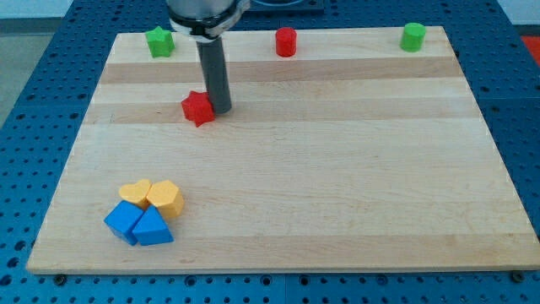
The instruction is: Push the red star to the left center of the board
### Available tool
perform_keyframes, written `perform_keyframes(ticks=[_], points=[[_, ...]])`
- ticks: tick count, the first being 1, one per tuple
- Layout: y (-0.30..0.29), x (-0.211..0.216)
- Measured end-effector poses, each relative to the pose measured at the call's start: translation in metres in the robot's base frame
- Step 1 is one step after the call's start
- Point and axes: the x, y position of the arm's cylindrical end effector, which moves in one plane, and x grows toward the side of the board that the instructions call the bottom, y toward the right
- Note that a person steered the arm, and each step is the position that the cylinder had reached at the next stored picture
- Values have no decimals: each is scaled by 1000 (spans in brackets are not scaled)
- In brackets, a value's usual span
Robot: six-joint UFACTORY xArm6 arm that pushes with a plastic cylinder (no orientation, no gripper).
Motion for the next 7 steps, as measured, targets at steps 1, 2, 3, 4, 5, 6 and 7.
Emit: perform_keyframes(ticks=[1, 2, 3, 4, 5, 6, 7], points=[[-27, 5], [-54, 10], [-78, 11], [-84, 11], [-84, 11], [-53, 8], [-3, 14]])
